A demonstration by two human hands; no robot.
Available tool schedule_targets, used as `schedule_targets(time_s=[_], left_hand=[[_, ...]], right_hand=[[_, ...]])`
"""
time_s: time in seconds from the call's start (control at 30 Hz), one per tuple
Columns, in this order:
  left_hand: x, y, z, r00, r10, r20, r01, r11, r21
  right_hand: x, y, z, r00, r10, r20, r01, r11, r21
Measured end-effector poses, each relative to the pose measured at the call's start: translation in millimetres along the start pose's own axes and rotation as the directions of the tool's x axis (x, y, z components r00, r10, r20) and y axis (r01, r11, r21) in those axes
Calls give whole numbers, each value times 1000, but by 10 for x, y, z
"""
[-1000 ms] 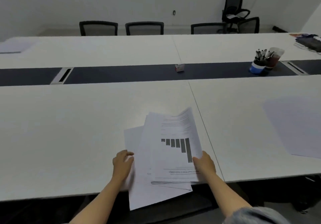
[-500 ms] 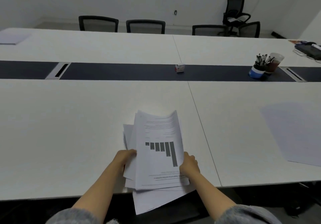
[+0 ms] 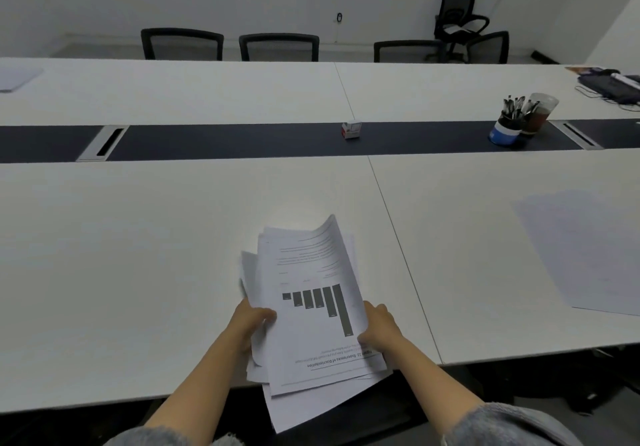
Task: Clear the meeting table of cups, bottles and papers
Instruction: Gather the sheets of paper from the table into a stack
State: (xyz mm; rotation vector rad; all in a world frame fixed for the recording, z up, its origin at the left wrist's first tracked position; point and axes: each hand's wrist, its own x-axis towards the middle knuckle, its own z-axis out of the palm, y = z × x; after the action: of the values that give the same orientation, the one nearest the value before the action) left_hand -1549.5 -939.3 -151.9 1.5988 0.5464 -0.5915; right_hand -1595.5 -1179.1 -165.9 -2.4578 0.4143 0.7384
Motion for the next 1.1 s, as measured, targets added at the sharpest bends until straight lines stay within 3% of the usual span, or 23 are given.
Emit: schedule_targets(time_s=[0.1, 0.2, 0.27, 0.33, 0.4, 0.5, 0.63, 0.8, 1.1], left_hand=[[-130, 45, 36, 991, 134, -8, -133, 987, 92], [-240, 147, -7, 965, 261, 19, -262, 964, 36], [-275, 263, -82, 934, 355, 50, -353, 935, -38], [-298, 420, -185, 899, 429, 92, -419, 901, -113], [-330, 577, -257, 854, 496, 158, -471, 865, -173], [-349, 766, -297, 805, 538, 251, -515, 843, -155], [-381, 871, -254, 770, 565, 297, -557, 822, -119], [-389, 940, -256, 738, 620, 267, -626, 776, -71], [-390, 1145, -422, 709, 673, 211, -678, 733, -58]], right_hand=[[10, 12, 16, 999, 1, 33, -2, 999, 35], [18, 52, -69, 1000, 11, 18, -16, 949, 315], [-24, 26, -275, 998, -12, -54, 40, 837, 546], [-112, -53, -569, 989, -84, -123, 148, 647, 748], [-226, -163, -873, 953, -228, -198, 288, 491, 822], [-401, -377, -1148, 862, -427, -272, 443, 376, 814], [-460, -518, -1174, 828, -420, -371, 530, 370, 763], [-388, -541, -1054, 860, -370, -351, 484, 376, 790], [-445, -671, -1181, 825, -390, -410, 551, 385, 741]])
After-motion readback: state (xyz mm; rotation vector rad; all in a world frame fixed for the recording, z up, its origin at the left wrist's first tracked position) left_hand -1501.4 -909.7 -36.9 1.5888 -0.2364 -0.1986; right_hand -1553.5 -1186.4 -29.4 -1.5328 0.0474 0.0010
